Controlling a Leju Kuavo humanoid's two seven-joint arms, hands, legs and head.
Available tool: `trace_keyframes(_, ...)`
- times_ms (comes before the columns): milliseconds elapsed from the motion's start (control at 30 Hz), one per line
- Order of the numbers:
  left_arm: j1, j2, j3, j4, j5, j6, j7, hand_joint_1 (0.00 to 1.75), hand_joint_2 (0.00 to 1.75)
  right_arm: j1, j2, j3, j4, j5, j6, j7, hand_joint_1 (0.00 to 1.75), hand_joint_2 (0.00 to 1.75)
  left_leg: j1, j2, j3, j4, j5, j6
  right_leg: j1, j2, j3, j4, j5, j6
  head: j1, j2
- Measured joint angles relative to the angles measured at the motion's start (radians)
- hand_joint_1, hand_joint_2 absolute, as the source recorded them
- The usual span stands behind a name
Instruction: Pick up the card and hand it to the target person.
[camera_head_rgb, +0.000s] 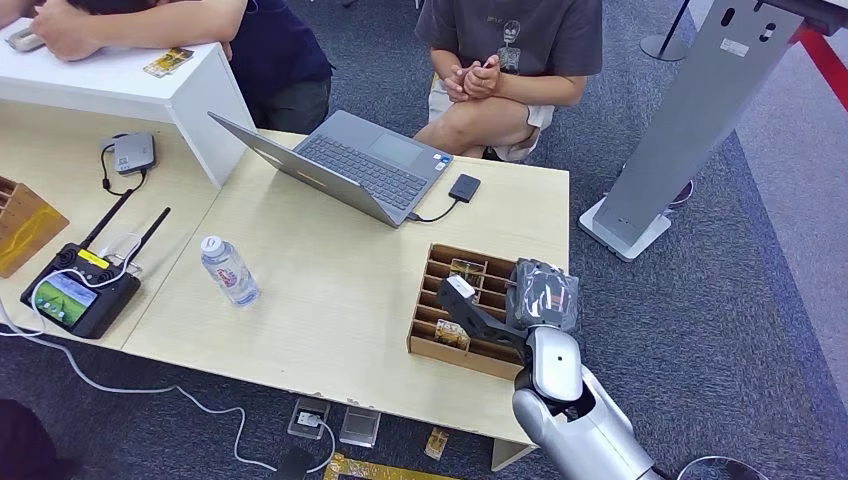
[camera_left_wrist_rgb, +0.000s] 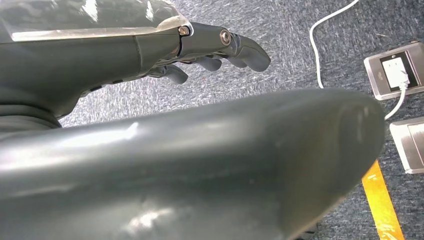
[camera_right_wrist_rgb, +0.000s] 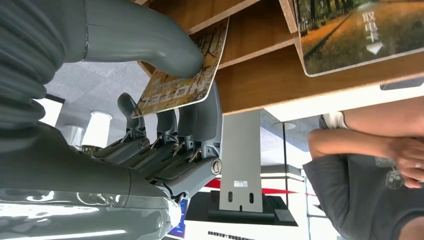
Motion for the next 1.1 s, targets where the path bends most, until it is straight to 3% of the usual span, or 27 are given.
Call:
trace_keyframes(567, 0.001, -0.005, 0.005, 0.001, 0.002, 0.004, -0.003, 0.0, 0.0, -0.05, -0.056, -0.017, -0.225, 0.05, 0.004, 0.003, 1.31, 1.75, 0.0, -0.002, 0.0, 0.001, 0.0, 0.0, 0.0, -0.002, 0.0, 0.0, -0.001, 0.0, 0.0, 0.0)
trace_keyframes(800, -0.001, -0.001, -0.02, -0.002, -0.023, -0.007, -0.01, 0.0, 0.0, -0.175, -0.039, -0.012, -0.015, 0.047, -0.023, -0.015, 1.31, 1.75, 0.0, 0.0, 0.0, 0.001, 0.0, 0.0, 0.0, 0.0, 0.0, 0.0, 0.0, 0.0, 0.0, 0.0)
trace_keyframes(967, -0.001, 0.0, -0.028, -0.002, -0.033, -0.008, -0.005, 0.0, 0.0, -0.261, -0.006, 0.014, 0.142, 0.074, -0.051, -0.043, 1.36, 1.75, 0.0, 0.002, 0.001, -0.001, 0.001, 0.0, 0.0, 0.002, 0.0, -0.001, 0.001, 0.0, 0.0, 0.0)
trace_keyframes(1100, -0.001, 0.001, -0.024, -0.002, -0.032, -0.004, 0.003, 0.0, 0.0, -0.325, 0.036, 0.05, 0.266, 0.099, -0.048, -0.061, 1.3, 1.75, 0.0, 0.002, 0.002, -0.001, 0.0, 0.0, 0.0, 0.002, 0.001, -0.001, 0.001, 0.0, 0.0, 0.0)
